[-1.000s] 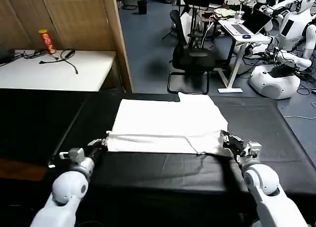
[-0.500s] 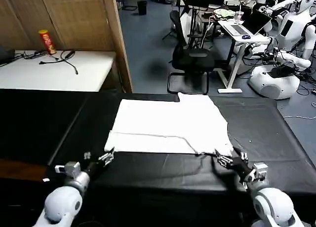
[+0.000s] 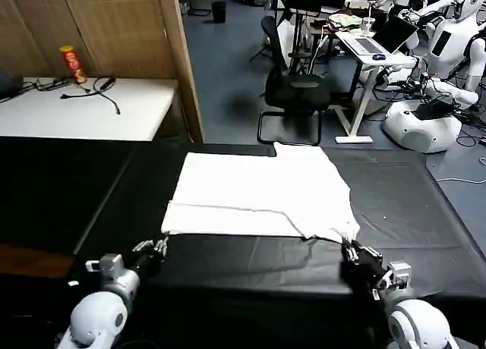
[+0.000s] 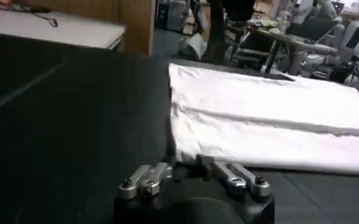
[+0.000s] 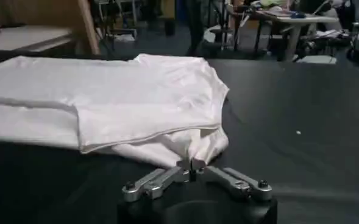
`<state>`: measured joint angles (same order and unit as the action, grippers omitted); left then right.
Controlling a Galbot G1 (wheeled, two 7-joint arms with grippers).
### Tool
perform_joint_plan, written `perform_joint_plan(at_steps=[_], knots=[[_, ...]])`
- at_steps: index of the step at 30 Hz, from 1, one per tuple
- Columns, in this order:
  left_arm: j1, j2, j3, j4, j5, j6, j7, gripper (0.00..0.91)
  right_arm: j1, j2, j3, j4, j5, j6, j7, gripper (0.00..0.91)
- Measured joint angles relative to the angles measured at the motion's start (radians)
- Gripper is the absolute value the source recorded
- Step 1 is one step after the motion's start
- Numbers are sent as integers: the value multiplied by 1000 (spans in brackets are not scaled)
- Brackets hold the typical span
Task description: Fold and organize the clothes.
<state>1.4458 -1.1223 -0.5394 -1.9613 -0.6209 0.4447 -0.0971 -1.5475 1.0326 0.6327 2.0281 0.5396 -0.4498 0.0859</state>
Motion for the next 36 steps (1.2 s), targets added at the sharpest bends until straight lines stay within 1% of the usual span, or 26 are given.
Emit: perform_joint_plan(at_steps=[2,5,6,9,13,14,15,16,22,25,27,28,30,31,33,36], knots=[[29,15,-8,-30,1,8,-16,0,-32,-9,15,29,14,-17,19,29],[81,36,-23,-81,0,21,-42,0,-88,-20,44,80,30,-51,36,39],[103,45,-29,-103,-2,26,-48,0,-109,-21,54,99,30,-58,37,29],[176,71,-50,-165,-6,33,-58,0,-175,-18,79,152,28,-79,39,39],[271,88,-75,-232,-5,43,-65,0,-242,-3,85,200,25,-110,64,39],[291,88,-80,-242,-6,50,-68,283,-253,0,88,208,28,-119,72,68],[310,88,-87,-252,-6,60,-72,878,-266,4,93,220,31,-140,80,263],[325,88,-94,-261,-5,66,-76,878,-278,7,101,234,31,-160,82,878],[388,96,-135,-311,-6,113,-89,878,-331,17,140,320,42,-237,98,878],[405,90,-160,-346,7,171,-105,878,-332,15,167,366,66,-253,101,878],[402,82,-174,-374,8,205,-112,878,-317,7,181,383,80,-234,99,878],[397,77,-179,-389,7,212,-114,878,-304,1,184,386,88,-215,95,878],[378,73,-182,-408,-9,209,-114,878,-258,-14,178,380,88,-157,73,878],[359,76,-182,-410,-31,193,-113,878,-227,-23,170,368,88,-129,66,878],[302,81,-176,-406,-57,161,-106,878,-143,-41,145,322,101,-97,58,878],[182,92,-149,-362,-102,145,-87,878,22,-62,88,218,109,-72,56,878]])
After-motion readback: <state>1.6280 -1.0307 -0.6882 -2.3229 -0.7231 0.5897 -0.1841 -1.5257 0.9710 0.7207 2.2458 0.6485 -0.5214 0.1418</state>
